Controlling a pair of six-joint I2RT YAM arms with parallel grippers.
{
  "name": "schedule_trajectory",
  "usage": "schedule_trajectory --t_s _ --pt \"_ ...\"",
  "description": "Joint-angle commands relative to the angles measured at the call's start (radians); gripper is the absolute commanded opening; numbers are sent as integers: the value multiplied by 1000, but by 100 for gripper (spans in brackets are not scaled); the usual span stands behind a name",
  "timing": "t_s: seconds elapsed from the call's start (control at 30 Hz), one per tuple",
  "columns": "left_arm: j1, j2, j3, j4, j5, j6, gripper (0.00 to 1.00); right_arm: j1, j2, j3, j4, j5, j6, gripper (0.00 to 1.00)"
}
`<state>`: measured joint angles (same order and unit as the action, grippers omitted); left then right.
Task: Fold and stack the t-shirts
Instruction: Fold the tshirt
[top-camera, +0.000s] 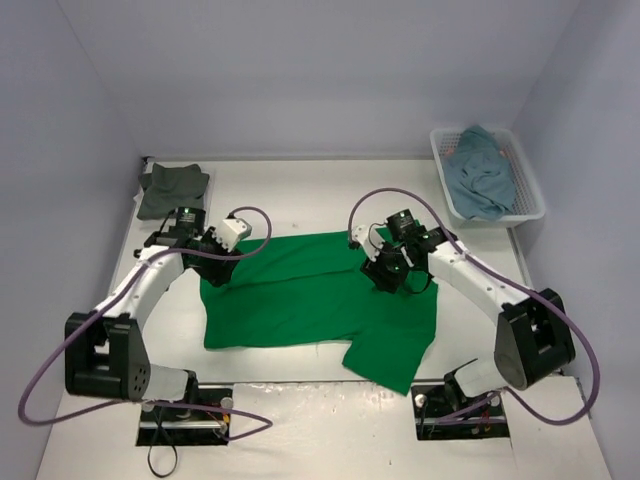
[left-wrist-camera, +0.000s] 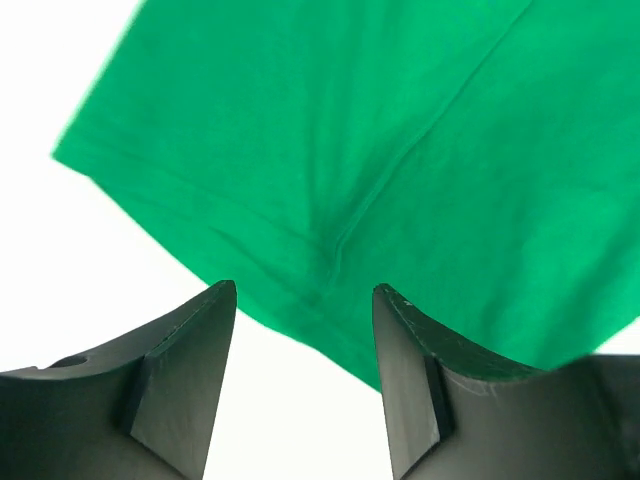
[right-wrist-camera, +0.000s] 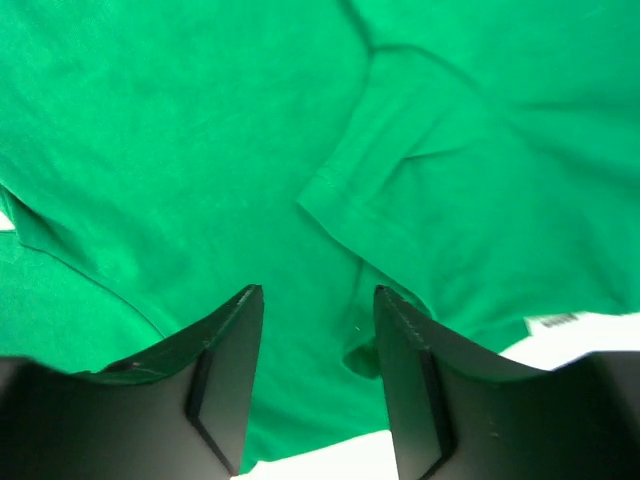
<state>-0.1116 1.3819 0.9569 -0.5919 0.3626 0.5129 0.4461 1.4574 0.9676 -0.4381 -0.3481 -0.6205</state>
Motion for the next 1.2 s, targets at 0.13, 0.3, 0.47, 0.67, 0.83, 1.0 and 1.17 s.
schedule_trajectory --t_s 0.13,0.3,0.47,0.67,0.83,1.0,1.17 --pt "-8 -288 22 -170 133 54 52 66 -111 -24 -21 44 31 19" --pt "-26 -403 -121 -200 164 93 51 105 -77 -84 -14 46 35 0" --pt "-34 -359 -194 -125 154 93 24 98 -8 -98 33 70 28 0" --pt "-54 -210 -172 -36 86 53 0 83 56 -70 65 49 36 0" --pt "-68 -54 -87 -34 46 16 0 75 84 -55 73 37 36 0" --pt "-77 129 9 -66 13 -33 0 62 92 -49 73 38 30 0" --pt "-91 273 107 -106 -10 -88 0 37 119 -26 72 31 16 0"
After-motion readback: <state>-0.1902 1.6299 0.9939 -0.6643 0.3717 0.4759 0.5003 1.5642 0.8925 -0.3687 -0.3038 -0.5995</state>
